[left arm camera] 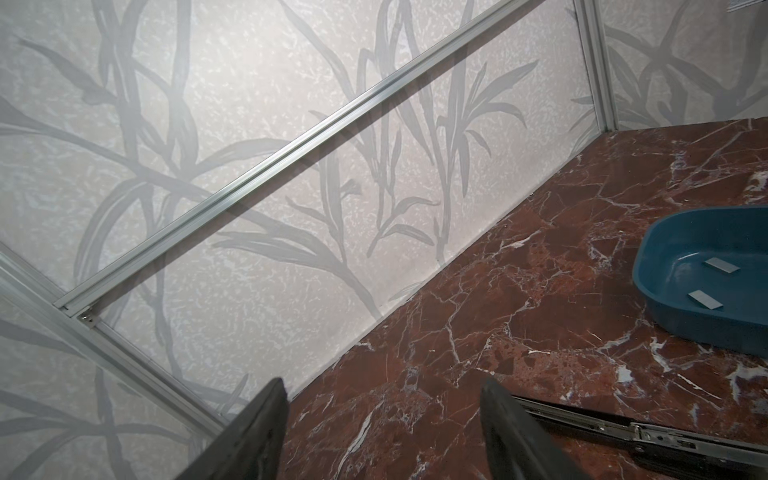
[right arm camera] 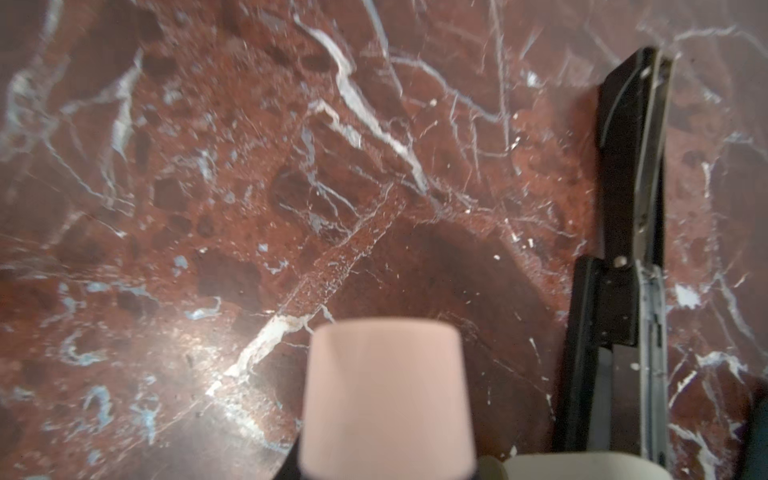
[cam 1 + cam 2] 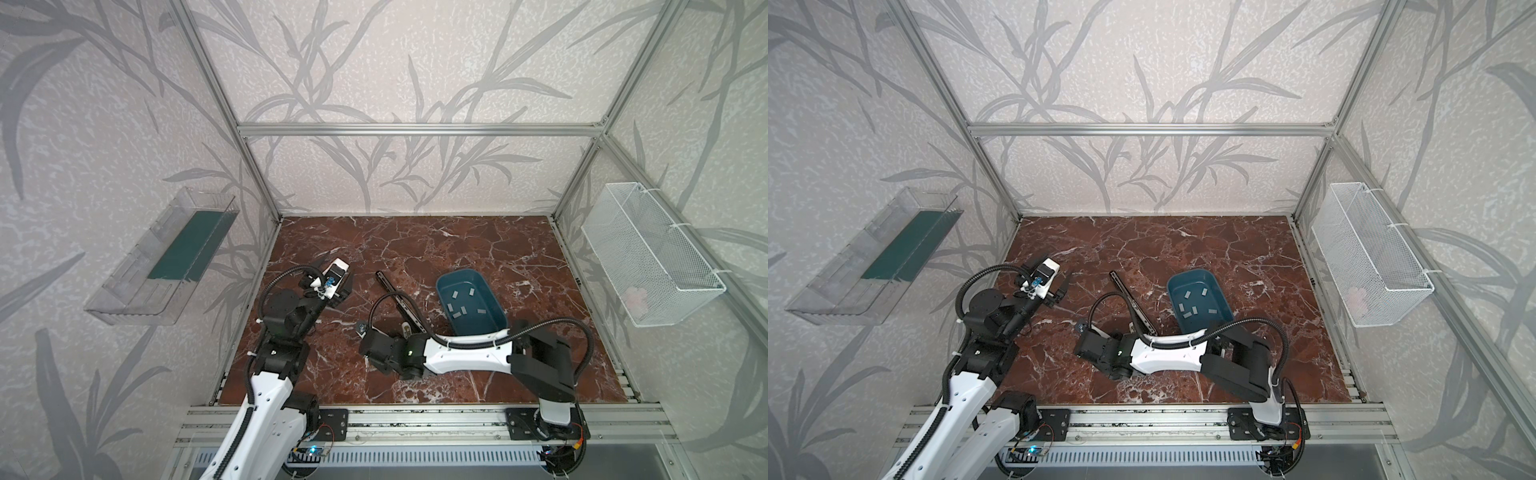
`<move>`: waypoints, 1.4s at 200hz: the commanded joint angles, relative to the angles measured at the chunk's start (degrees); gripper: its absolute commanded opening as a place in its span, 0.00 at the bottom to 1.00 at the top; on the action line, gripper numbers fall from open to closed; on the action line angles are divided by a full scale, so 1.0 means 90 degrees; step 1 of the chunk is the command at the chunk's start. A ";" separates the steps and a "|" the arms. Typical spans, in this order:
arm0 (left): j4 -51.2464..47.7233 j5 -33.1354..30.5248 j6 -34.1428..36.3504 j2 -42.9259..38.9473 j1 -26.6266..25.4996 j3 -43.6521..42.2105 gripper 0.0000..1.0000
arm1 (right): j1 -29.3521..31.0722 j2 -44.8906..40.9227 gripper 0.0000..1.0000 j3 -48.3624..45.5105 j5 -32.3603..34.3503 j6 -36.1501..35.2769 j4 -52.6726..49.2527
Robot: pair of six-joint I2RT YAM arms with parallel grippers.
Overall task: Load the staples into the stapler
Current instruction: 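Open the left gripper and draw it back while the right holds the opened stapler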
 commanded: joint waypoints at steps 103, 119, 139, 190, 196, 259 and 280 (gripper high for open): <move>0.0258 0.0117 0.0288 0.0027 0.0014 -0.0093 0.72 | -0.0328 0.0202 0.61 0.0231 -0.0435 0.0726 -0.0621; 0.0256 0.0153 0.0293 0.0024 0.0010 -0.0091 0.72 | -0.0309 0.0217 0.65 0.0158 -0.0486 0.0797 -0.0682; 0.0256 0.0176 0.0295 0.0019 0.0015 -0.0087 0.72 | -0.0288 0.0197 0.66 -0.0104 -0.0632 0.0895 -0.0514; 0.0246 0.0168 0.0295 -0.0025 0.0011 -0.0070 0.72 | 0.0019 -0.0009 0.65 -0.0427 -0.0756 0.1102 -0.0266; 0.0249 0.0160 0.0293 -0.0028 0.0008 -0.0079 0.72 | 0.0048 -0.0030 0.64 -0.0483 -0.0767 0.1151 -0.0221; 0.0226 0.0063 0.0238 -0.0002 0.0009 -0.0035 0.70 | 0.0129 -0.0419 0.66 -0.0903 -0.0139 0.1441 0.0001; 0.0262 -0.0640 -0.0648 0.0112 0.0010 0.0246 0.67 | 0.0131 -0.0713 0.82 -0.0981 0.0278 0.1470 -0.0086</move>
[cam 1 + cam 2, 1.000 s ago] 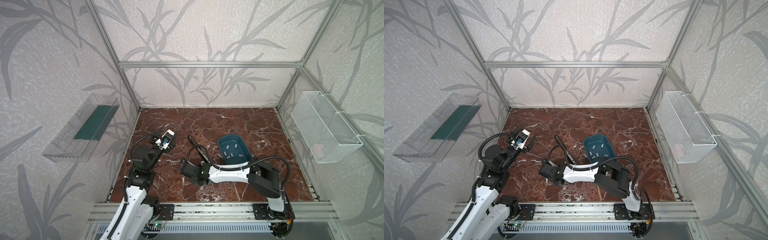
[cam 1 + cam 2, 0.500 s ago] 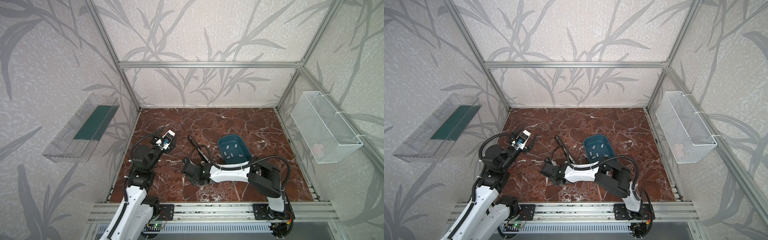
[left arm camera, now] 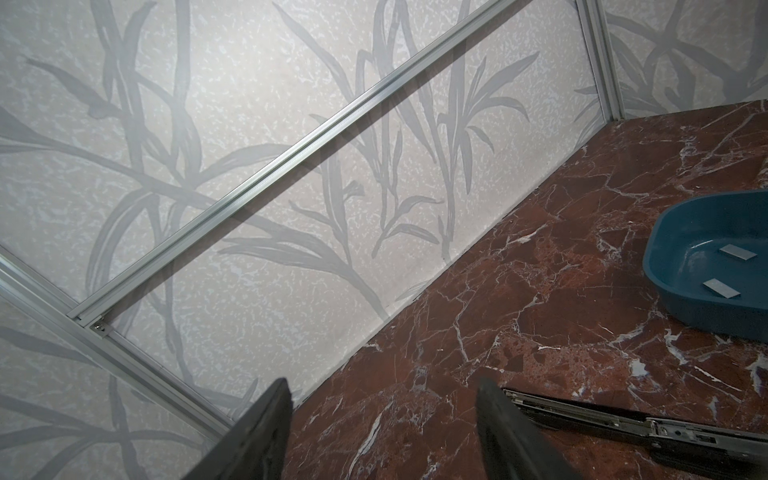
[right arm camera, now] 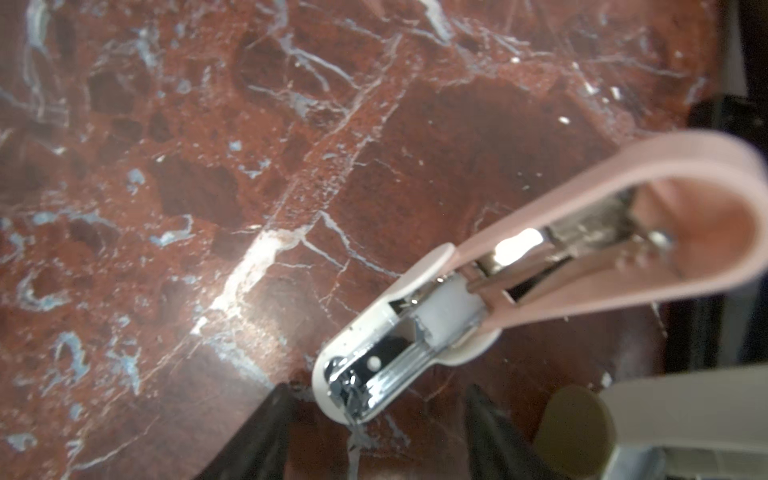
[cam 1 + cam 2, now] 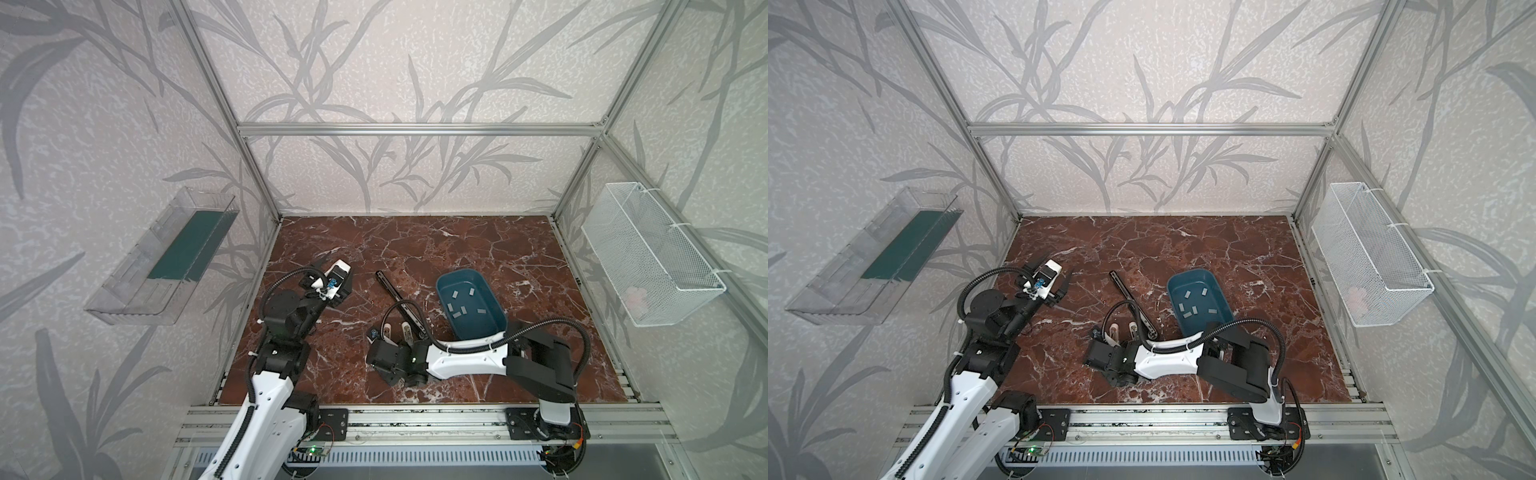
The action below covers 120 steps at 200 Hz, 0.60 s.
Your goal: Load the staples into the stapler
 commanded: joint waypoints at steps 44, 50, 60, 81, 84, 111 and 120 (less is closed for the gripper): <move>-0.3437 -0.4419 -0.6729 0.0322 0.0020 0.2897 0.83 | 0.0017 -0.2400 0.99 -0.1319 0.0224 0.0454 0.1195; -0.3829 -0.4282 -0.7092 0.0342 0.0023 0.3091 0.83 | 0.0016 -0.2759 0.99 -0.1508 0.0364 0.0752 0.1350; -0.3895 -0.3878 -0.7516 0.0249 0.0022 0.2972 0.83 | 0.0016 -0.3417 0.99 -0.1792 0.0313 0.0507 0.1648; -0.2832 -0.2894 -0.7912 -0.0250 0.0016 0.1782 0.86 | 0.0008 -0.4797 0.99 -0.2455 0.0742 -0.0153 0.2018; -0.2729 -0.2718 -0.7884 -0.0293 0.0015 0.1641 0.86 | -0.0012 -0.4985 0.99 -0.2537 0.0821 -0.0229 0.2030; -0.3048 -0.1787 -0.7581 -0.0213 0.0016 0.0894 0.86 | -0.0609 -0.6506 0.99 -0.3054 0.0841 -0.0924 0.1441; -0.3167 -0.1635 -0.7384 -0.0116 0.0021 0.0659 0.86 | -0.1214 -0.6720 0.99 -0.2817 0.0797 -0.0547 0.0426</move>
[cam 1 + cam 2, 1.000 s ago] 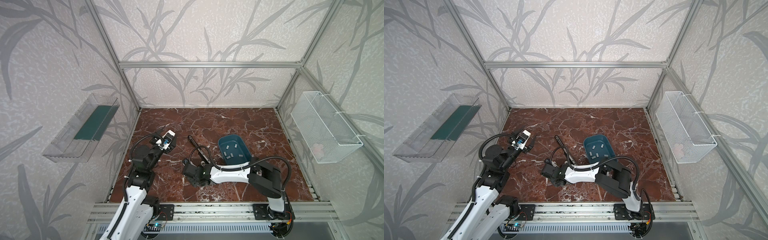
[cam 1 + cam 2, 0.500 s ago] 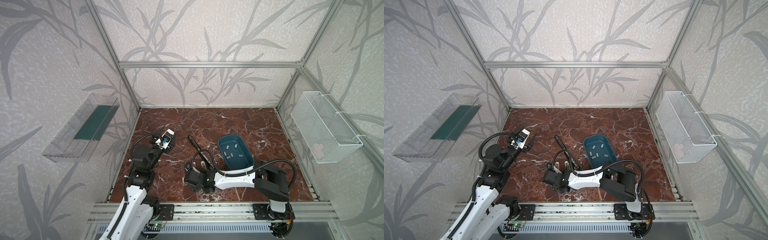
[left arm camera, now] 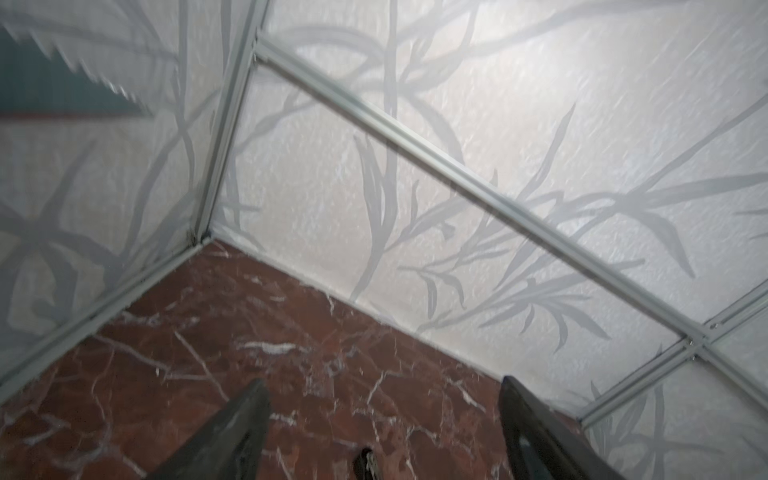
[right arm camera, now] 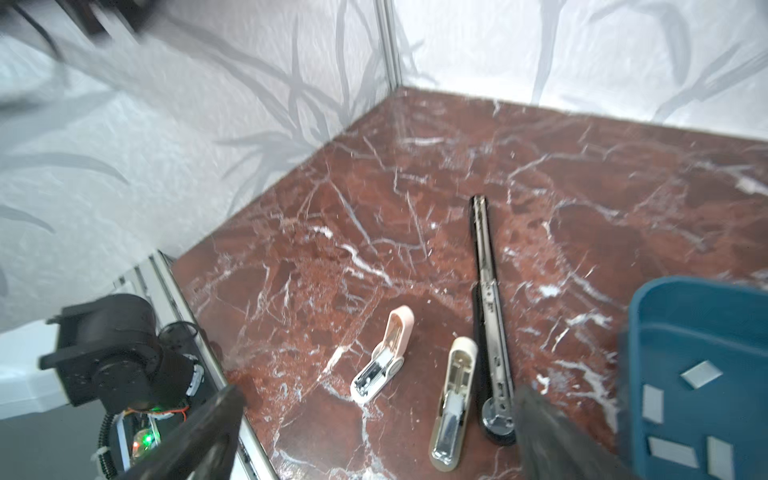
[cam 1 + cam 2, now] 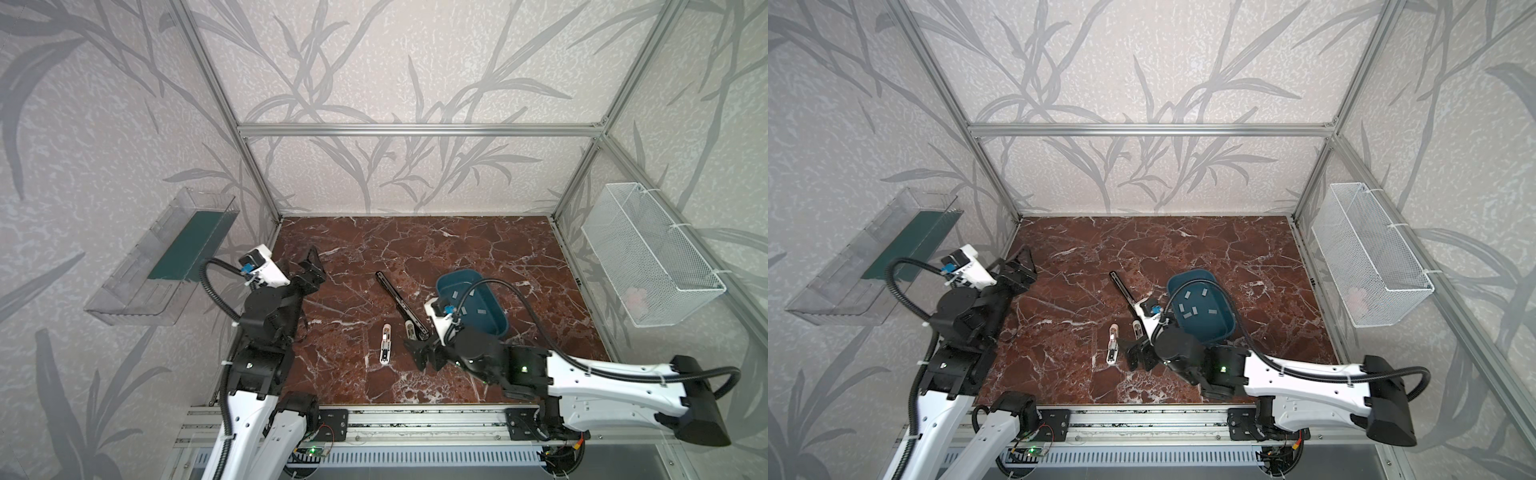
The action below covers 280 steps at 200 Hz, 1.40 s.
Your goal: Load the staples into the stapler
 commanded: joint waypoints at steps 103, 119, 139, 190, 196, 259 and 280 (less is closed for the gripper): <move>-0.0478 -0.0081 0.0143 -0.0106 0.0001 -0.2580 0.83 | -0.4448 0.3182 0.45 0.2001 -0.1734 0.0328 -0.3586; -0.0265 -0.0061 0.0056 -0.0367 0.0004 -0.2825 0.83 | -0.4484 0.3923 0.41 0.2481 -0.1556 0.0297 -0.3823; -0.0437 -0.0287 0.0014 -0.0669 0.0006 -0.2877 0.83 | -0.4499 0.4839 0.38 0.3362 -0.1272 0.0241 -0.4534; -0.0492 -0.0456 -0.0030 -0.1003 0.0006 -0.2996 0.83 | -0.4679 0.5946 0.41 0.4213 -0.0828 0.0209 -0.4885; -0.0474 -0.0467 -0.0028 -0.0987 0.0004 -0.2995 0.83 | -0.4699 0.5964 0.42 0.4223 -0.0788 0.0215 -0.4863; -0.0331 -0.0487 -0.0008 -0.0587 0.0006 -0.2929 0.83 | -0.4975 0.6054 0.43 0.4018 -0.0982 0.0298 -0.4520; -0.0331 -0.0487 -0.0012 -0.0597 -0.0002 -0.2935 0.83 | -0.5057 0.6158 0.43 0.3992 -0.1202 0.0279 -0.4415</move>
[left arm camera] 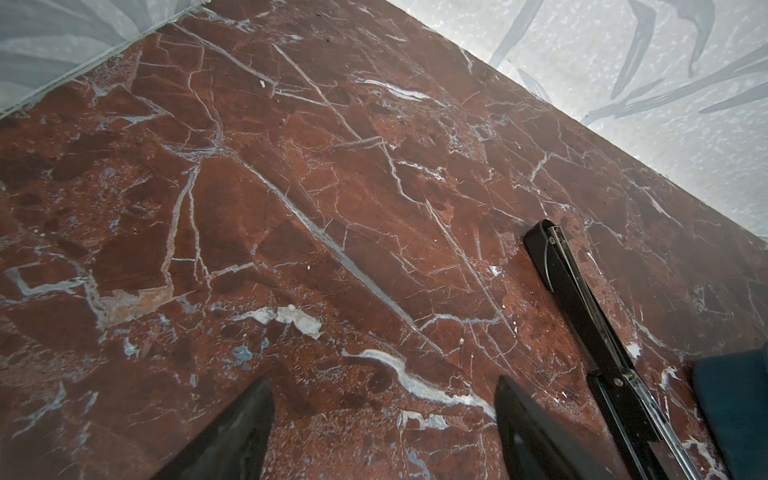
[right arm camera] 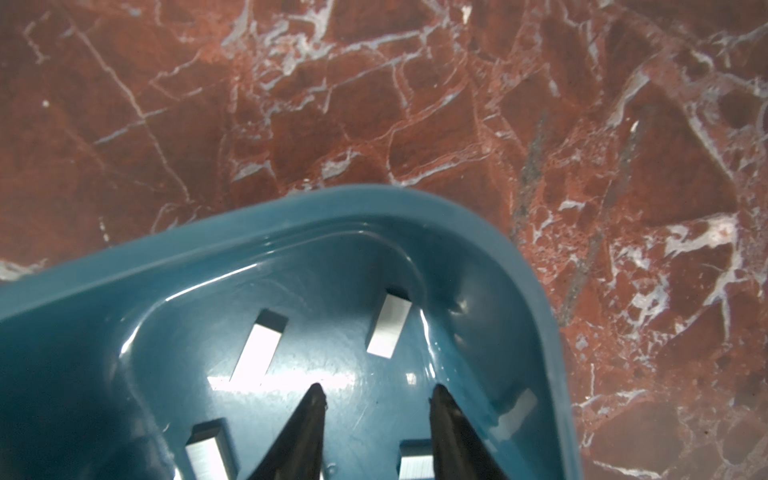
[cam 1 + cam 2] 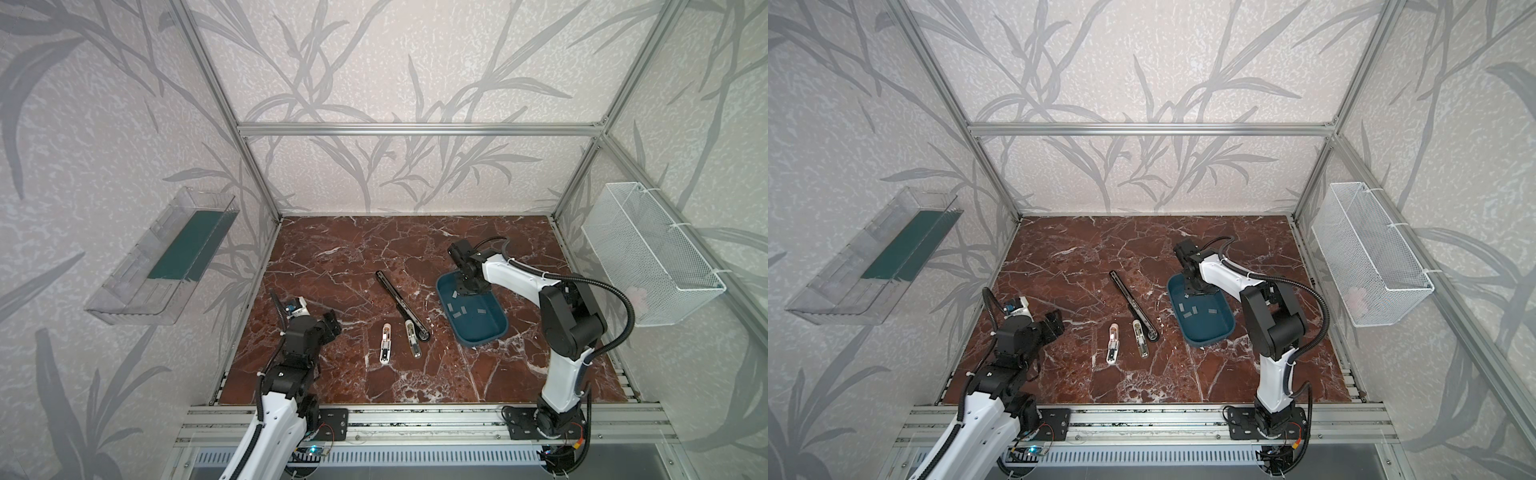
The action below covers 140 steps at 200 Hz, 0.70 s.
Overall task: Load the staples into the stapler
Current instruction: 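Move the right gripper over the teal tray and lower it toward the staples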
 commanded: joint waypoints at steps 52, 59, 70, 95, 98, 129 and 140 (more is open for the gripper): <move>0.0064 -0.0159 -0.0114 -0.0112 0.0003 -0.0020 0.83 | -0.0246 0.0335 0.42 -0.0075 -0.0547 0.0084 0.0181; 0.0065 -0.0158 -0.0118 -0.0124 0.0007 -0.0024 0.83 | -0.0258 0.0370 0.42 -0.0075 -0.0588 0.0094 0.0187; 0.0065 -0.0157 -0.0112 -0.0145 0.0008 -0.0029 0.83 | -0.0270 0.0418 0.41 -0.0075 -0.0655 0.0108 0.0224; 0.0065 -0.0154 -0.0116 -0.0158 0.0001 -0.0035 0.83 | -0.0307 0.0539 0.39 -0.0046 -0.0753 0.0136 0.0265; 0.0069 -0.0135 -0.0115 -0.0155 0.0002 -0.0041 0.83 | -0.0315 0.0551 0.39 -0.0046 -0.0767 0.0138 0.0284; 0.0075 -0.0143 -0.0111 -0.0164 0.0000 -0.0046 0.83 | -0.0354 0.0625 0.33 -0.0055 -0.0948 0.0168 0.0327; 0.0075 -0.0139 -0.0114 -0.0174 0.0004 -0.0046 0.83 | -0.0354 0.0632 0.33 -0.0074 -0.0946 0.0177 0.0343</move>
